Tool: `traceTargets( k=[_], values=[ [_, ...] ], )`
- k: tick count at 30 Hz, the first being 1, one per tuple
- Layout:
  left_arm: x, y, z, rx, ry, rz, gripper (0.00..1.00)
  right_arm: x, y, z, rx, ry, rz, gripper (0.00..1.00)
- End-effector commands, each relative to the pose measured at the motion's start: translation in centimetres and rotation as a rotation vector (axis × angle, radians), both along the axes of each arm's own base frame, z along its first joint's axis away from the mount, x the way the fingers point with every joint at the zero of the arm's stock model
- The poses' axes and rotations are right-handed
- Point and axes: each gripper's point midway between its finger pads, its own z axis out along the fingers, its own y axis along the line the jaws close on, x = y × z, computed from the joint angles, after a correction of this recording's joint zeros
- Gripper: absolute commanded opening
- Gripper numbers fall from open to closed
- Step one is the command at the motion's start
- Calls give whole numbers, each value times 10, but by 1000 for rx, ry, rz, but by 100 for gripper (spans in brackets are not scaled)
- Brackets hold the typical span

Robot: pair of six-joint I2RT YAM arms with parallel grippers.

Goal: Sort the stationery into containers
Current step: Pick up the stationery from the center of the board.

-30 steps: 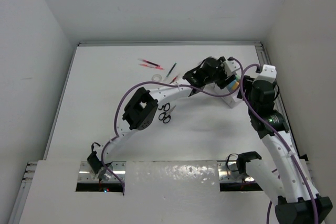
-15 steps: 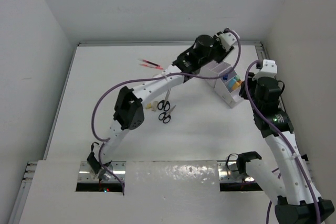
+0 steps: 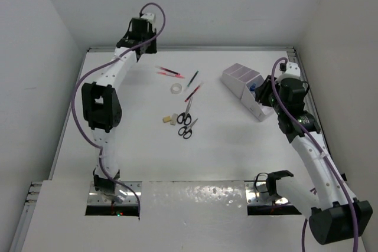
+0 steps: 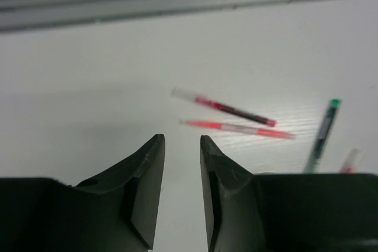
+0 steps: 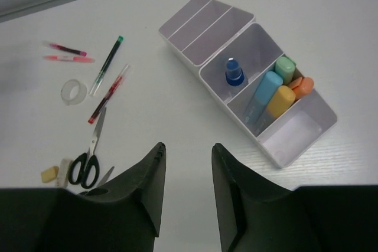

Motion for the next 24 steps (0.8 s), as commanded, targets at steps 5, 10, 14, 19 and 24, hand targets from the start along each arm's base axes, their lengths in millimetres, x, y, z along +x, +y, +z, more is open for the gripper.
traceTargets(
  k=[5, 10, 14, 19, 24],
  values=[
    [12, -4, -69, 114, 71, -25, 33, 16, 15, 7, 141, -4, -40, 34],
    [-6, -36, -62, 276, -38, -359, 24, 17, 28, -4, 118, 47, -53, 35],
    [-94, -60, -75, 359, 3, -1001, 31, 17, 35, -11, 88, 67, -54, 38],
    [-196, -22, -140, 385, 319, -1203, 55, 21, 48, -23, 52, 101, -10, 41],
    [-229, -35, -163, 408, 369, -1132, 58, 18, 53, -24, 16, 111, 23, 42]
  ],
)
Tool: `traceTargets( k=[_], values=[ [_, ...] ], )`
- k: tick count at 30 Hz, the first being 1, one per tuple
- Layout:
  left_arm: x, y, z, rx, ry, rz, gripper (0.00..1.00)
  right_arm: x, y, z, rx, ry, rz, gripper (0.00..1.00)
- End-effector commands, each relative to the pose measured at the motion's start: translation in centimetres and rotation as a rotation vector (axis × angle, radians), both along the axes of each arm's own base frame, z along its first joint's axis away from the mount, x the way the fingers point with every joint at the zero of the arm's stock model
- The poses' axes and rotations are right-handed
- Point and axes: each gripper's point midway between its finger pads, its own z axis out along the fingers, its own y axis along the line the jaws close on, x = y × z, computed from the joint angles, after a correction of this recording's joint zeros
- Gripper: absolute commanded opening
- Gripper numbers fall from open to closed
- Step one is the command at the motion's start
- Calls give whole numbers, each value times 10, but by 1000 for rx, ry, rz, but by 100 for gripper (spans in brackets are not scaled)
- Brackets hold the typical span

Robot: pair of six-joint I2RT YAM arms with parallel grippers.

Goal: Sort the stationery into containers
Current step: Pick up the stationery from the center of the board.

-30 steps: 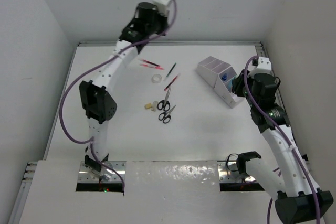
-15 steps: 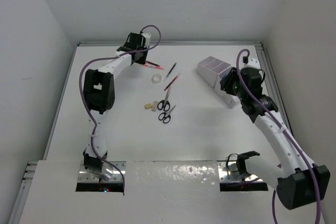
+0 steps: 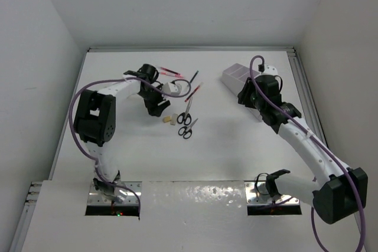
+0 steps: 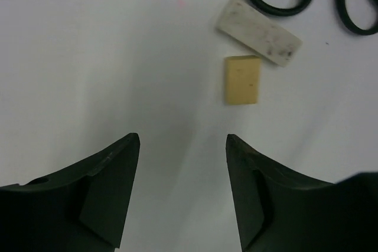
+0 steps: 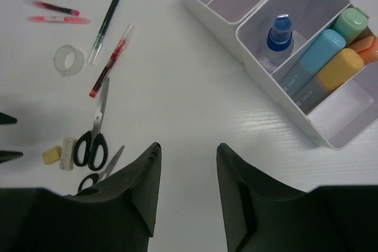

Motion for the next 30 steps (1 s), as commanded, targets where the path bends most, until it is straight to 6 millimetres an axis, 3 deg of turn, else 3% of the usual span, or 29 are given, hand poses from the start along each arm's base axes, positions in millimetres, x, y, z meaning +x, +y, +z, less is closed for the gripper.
traceTargets(
  k=[1, 5, 8, 12, 18, 22, 24, 25, 27, 28, 30],
  values=[
    [-11, -22, -2, -4, -28, -34, 59, 6, 2, 26, -15, -68, 10, 43],
    [-9, -34, -8, 13, -54, -30, 74, -2, -5, 23, -29, -72, -5, 43],
    [-14, -44, -16, 30, -52, -29, 77, -9, -12, 23, -34, -84, -28, 44],
    [-24, -45, -32, 75, -47, 9, 73, -19, -22, 23, -37, -101, -64, 45],
    [-24, -34, -38, 145, -74, 13, 65, -24, -30, 31, -45, -134, -89, 45],
    [-28, -32, -37, 154, -68, 12, 54, -24, -32, 36, -49, -140, -95, 45],
    [-29, -34, -38, 146, -65, 11, 39, -25, -32, 35, -47, -141, -98, 45],
    [-29, -35, -38, 145, -64, 10, 23, -25, -32, 35, -47, -141, -100, 45],
    [-25, -39, -33, 133, -70, 23, 5, -26, -33, 37, -44, -150, -103, 45],
    [-16, -41, -25, 124, -90, 39, 0, -26, -33, 36, -45, -149, -103, 45],
    [1, -44, -13, 104, -113, 103, 0, -26, -35, 38, -48, -155, -109, 46]
  ],
)
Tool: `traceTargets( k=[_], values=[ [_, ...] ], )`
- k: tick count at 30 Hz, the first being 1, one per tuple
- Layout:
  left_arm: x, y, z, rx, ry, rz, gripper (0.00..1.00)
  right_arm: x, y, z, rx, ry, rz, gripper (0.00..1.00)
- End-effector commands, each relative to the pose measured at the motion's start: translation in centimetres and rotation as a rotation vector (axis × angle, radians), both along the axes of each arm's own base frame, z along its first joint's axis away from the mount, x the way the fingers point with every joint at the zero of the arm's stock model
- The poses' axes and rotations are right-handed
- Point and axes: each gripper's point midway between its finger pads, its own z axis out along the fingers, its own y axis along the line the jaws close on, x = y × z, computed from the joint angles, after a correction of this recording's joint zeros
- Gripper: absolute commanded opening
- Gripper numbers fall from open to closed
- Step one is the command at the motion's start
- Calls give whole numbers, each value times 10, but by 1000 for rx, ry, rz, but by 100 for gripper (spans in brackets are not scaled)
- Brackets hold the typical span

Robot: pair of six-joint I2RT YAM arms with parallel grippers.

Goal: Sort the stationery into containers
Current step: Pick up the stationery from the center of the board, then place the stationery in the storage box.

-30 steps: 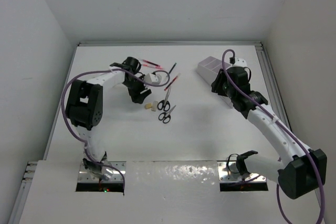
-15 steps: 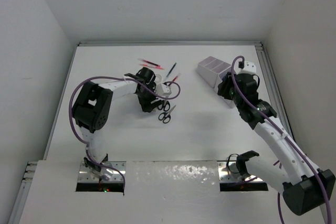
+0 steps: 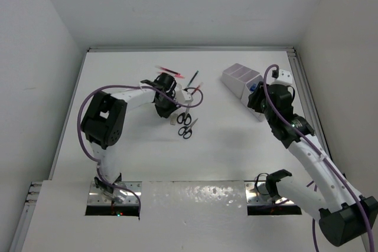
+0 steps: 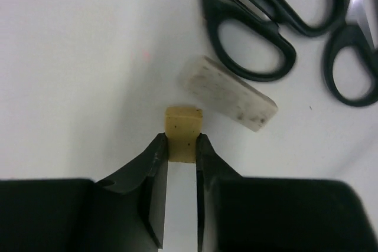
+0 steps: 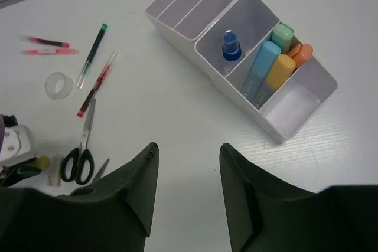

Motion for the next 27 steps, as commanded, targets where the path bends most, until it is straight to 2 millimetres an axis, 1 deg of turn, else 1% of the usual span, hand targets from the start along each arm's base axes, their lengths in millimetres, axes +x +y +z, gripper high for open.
traceTargets(
  k=[1, 2, 3, 4, 5, 6, 7, 8, 9, 10, 11, 12, 13, 14, 15, 16, 17, 18, 19, 20, 21, 23, 25, 27],
  values=[
    [53, -17, 48, -74, -141, 96, 0, 1, -4, 11, -1, -43, -20, 46],
    [70, -16, 61, -115, -158, 188, 0, 1, -4, 11, -5, -44, -20, 46],
    [85, -21, 70, -156, -168, 231, 0, 1, -6, 11, -9, -43, -23, 46],
    [120, -32, 111, -241, -255, 267, 0, 1, -5, 10, -11, -40, -21, 46],
    [134, -45, 115, -293, -248, 306, 0, 2, -5, 10, -12, -40, -19, 46],
    [148, -63, 132, -363, -277, 296, 0, 3, -5, 13, -15, -44, -16, 46],
    [167, -91, 174, -456, -350, 288, 0, 3, -5, 11, -22, -33, -15, 46],
    [174, -110, 188, -502, -375, 277, 0, 3, -5, 12, -21, -30, -16, 46],
    [186, -132, 182, -554, -374, 260, 0, 4, -5, 17, -22, -36, -16, 46],
    [193, -159, 214, -646, -420, 226, 0, 3, -6, 14, -31, -19, -16, 46],
    [198, -177, 203, -700, -381, 251, 0, 3, -6, 16, -32, -18, -14, 46],
    [207, -197, 229, -806, -433, 218, 0, 4, -7, 20, -34, -21, -14, 46],
    [207, -214, 231, -854, -431, 210, 0, 4, -7, 20, -39, -16, -11, 46],
    [218, -228, 233, -922, -445, 217, 0, 2, -8, 21, -47, -12, -12, 46],
    [220, -237, 230, -944, -445, 216, 0, 2, -9, 22, -52, -9, -10, 46],
    [220, -248, 226, -963, -445, 211, 0, 1, -9, 20, -61, 6, -8, 46],
    [224, -256, 211, -973, -425, 221, 0, 1, -10, 20, -71, 15, -4, 46],
    [228, -262, 225, -1025, -474, 203, 0, 1, -11, 26, -78, 11, -5, 46],
    [226, -269, 224, -1046, -470, 202, 0, -1, -13, 23, -87, 30, -10, 46],
    [228, -273, 215, -1055, -462, 206, 0, 0, -13, 24, -90, 34, -14, 46],
    [227, -279, 220, -1084, -475, 196, 0, -1, -13, 24, -83, 38, -19, 46],
    [223, -290, 214, -1105, -455, 190, 0, -3, -14, 24, -65, 34, -31, 46],
    [221, -294, 211, -1104, -445, 211, 0, -5, -14, 21, -52, 32, -36, 46],
    [216, -297, 202, -1093, -425, 208, 0, -8, -14, 19, -36, 31, -42, 46]
  ],
)
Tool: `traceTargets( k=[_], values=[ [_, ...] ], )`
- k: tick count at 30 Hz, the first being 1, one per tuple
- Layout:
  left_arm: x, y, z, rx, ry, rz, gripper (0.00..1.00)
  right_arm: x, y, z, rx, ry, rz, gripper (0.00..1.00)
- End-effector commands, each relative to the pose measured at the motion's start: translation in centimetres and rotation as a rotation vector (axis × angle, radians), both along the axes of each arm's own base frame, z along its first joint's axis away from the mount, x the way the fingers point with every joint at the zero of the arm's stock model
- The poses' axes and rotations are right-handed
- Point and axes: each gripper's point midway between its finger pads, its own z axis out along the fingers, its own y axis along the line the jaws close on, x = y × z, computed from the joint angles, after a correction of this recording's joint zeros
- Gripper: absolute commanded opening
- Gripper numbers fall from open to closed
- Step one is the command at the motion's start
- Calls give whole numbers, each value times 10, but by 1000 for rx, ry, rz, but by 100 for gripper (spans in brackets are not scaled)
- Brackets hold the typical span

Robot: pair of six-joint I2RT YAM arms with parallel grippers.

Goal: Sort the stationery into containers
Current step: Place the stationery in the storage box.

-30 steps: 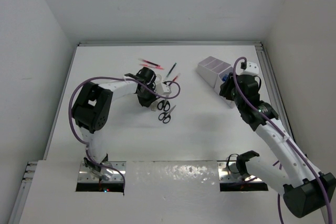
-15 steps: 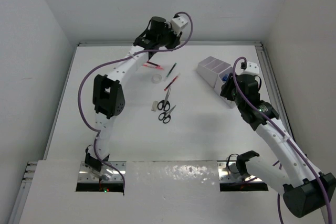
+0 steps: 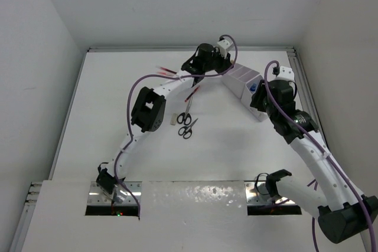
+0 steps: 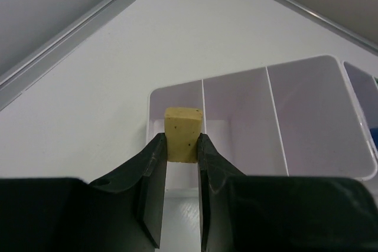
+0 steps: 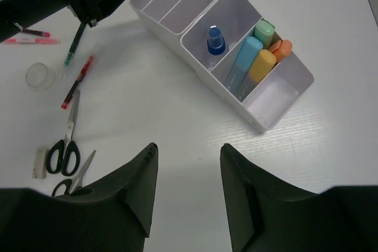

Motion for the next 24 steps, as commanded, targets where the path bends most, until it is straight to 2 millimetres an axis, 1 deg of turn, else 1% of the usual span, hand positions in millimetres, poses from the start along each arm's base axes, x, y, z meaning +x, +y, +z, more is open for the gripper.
traceTargets(
  k=[1, 2, 6, 12, 19, 24],
  values=[
    [1, -9, 70, -161, -86, 5, 0, -4, -4, 9, 28, -32, -32, 46],
    [1, -9, 62, -154, -72, 9, 0, -5, -5, 9, 32, -32, -36, 46],
    [4, -9, 49, -130, -81, 29, 0, -11, -7, 11, 30, -32, -40, 46],
    [3, -12, 16, -77, -69, 55, 0, -16, -11, 13, 19, -32, -49, 46],
    [1, -19, 1, -63, -78, 55, 0, -21, -15, 11, 15, -24, -59, 46],
    [6, -15, -10, -54, -63, 96, 0, -24, -18, 9, 3, -21, -64, 46]
  ],
)
